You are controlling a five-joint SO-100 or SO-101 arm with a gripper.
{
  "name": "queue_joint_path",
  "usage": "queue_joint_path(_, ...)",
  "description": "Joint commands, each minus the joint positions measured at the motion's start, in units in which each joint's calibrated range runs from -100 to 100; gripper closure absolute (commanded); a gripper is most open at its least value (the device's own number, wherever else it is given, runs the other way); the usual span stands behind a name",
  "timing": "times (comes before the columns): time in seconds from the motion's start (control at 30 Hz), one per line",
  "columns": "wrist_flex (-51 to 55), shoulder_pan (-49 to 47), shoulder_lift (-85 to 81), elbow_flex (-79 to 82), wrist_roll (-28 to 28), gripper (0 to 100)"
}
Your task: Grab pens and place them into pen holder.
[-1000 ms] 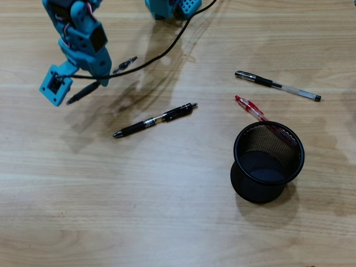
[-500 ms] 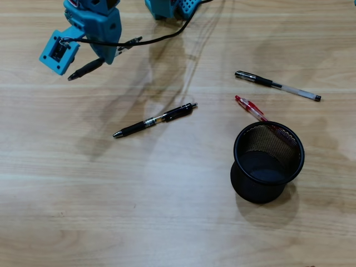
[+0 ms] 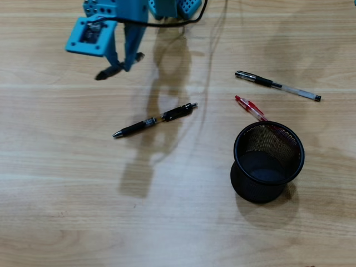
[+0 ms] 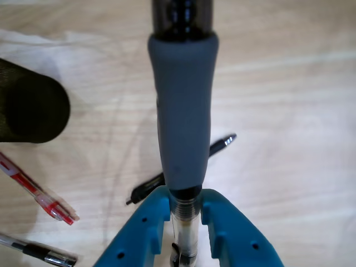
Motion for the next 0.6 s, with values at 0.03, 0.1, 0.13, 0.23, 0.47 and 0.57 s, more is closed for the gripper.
queue_joint_path(0.03,-8.99,-6.20,-4.46,-3.15,5.64,98)
queue_joint_path(0.1,-12.63,-8.21,-4.54,-3.15,8.88,98)
queue_joint_path(0.13,-14.55,-9.22,-4.54,-3.15,10.45,98)
queue_joint_path(0.23,-21.47,-12.33,-4.20,-2.97,13.33,98)
queue_joint_path(0.47,-39.24,-20.47,-2.16,-2.70,11.55,98)
queue_joint_path(0.57,-45.89,-24.49,-0.21,-2.43,8.73,98)
